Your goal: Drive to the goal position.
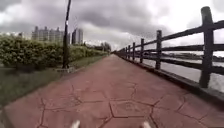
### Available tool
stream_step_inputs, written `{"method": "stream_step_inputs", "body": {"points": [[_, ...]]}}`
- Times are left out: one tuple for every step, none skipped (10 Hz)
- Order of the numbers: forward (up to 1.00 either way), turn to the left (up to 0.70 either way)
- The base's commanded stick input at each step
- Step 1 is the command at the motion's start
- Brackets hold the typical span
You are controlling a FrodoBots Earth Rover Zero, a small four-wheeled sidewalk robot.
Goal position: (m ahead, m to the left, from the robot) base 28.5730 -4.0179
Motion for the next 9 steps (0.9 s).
{"method": "stream_step_inputs", "body": {"points": [[0.50, 0.00], [0.50, 0.00], [0.50, 0.00], [0.50, 0.00], [0.50, 0.00], [0.50, 0.00], [0.50, 0.00], [0.50, 0.00], [0.50, 0.00]]}}
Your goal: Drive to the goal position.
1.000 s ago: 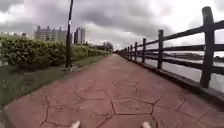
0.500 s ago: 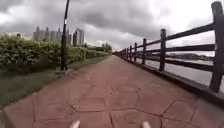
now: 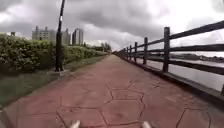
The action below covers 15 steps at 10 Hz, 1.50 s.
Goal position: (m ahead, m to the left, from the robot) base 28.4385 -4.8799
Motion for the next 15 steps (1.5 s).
{"method": "stream_step_inputs", "body": {"points": [[0.50, 0.00], [0.50, 0.00], [0.50, 0.00], [0.50, 0.00], [0.50, 0.00], [0.50, 0.00], [0.50, 0.00], [0.50, 0.00], [0.50, 0.00], [0.50, 0.00], [0.50, 0.00], [0.50, 0.00], [0.50, 0.00], [0.50, 0.00], [0.50, 0.00]]}}
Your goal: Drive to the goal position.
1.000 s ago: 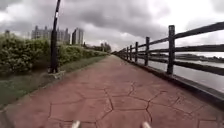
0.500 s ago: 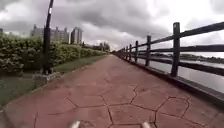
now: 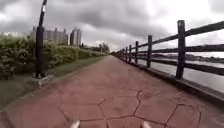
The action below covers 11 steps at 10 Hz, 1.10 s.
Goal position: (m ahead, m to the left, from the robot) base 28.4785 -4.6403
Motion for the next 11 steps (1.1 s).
{"method": "stream_step_inputs", "body": {"points": [[0.50, 0.00], [0.50, 0.00], [0.50, 0.00], [0.50, 0.00], [0.50, 0.00], [0.50, 0.00], [0.50, 0.00], [0.50, 0.00], [0.50, 0.00], [0.50, 0.02], [0.50, 0.01]]}}
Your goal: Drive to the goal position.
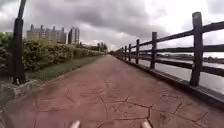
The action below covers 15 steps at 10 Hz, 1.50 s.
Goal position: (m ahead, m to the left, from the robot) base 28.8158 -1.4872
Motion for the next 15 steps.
{"method": "stream_step_inputs", "body": {"points": [[0.50, 0.18], [0.50, 0.44], [0.50, 0.50], [0.50, 0.37], [0.50, 0.11], [0.50, 0.00], [0.50, 0.00], [0.50, 0.00], [0.50, 0.00], [0.50, 0.00], [0.50, 0.00], [0.50, 0.00], [0.50, 0.00], [0.50, 0.00], [0.50, 0.00]]}}
